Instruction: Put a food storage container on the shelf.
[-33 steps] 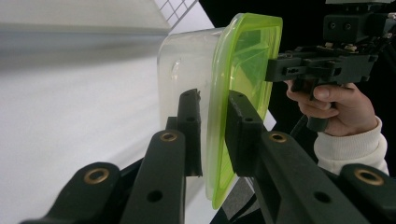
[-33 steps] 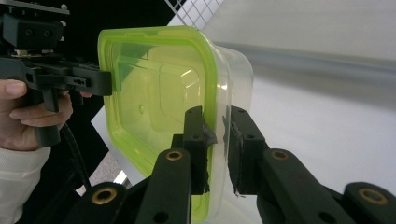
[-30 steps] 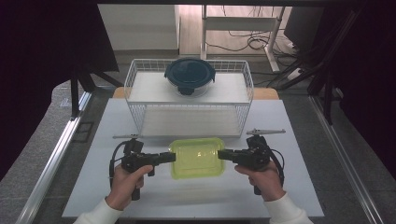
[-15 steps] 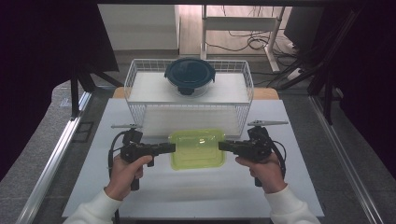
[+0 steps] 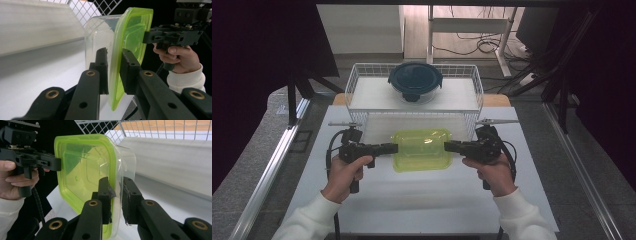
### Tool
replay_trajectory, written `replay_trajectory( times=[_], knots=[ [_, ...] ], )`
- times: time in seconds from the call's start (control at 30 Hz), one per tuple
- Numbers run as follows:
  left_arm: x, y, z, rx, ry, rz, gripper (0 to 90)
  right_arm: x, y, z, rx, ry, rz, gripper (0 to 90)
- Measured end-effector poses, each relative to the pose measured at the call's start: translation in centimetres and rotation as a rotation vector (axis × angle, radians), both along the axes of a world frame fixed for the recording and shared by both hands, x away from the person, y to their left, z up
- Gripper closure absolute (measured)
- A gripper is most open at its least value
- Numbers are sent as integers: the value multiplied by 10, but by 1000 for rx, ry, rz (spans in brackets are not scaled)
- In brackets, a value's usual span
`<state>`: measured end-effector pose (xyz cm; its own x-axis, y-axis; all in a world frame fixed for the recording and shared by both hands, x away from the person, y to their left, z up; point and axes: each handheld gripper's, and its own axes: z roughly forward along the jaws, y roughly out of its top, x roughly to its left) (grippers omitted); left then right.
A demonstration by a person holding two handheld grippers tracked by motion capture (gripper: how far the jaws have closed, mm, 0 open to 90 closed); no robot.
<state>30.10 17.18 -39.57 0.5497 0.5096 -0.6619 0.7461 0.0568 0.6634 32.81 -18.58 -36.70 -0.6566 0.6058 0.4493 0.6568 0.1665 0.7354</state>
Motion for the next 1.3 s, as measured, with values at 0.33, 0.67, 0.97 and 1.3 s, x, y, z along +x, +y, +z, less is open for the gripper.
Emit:
replay_trajectory(
  times=[0.33, 0.67, 0.97, 1.3],
  knots=[
    [10, 4, 21, 3, -38, -6, 778, 5, 4, 22, 3, -46, 0, 774],
    [20, 7, 35, 12, -56, -12, 779, 12, 6, 34, 8, -59, -7, 774],
    [27, 10, 50, 11, -71, -17, 778, 19, 8, 48, 18, -75, -7, 774],
    [41, 11, 71, 23, -89, -17, 780, 29, 9, 65, 32, -89, -17, 774]
  ],
)
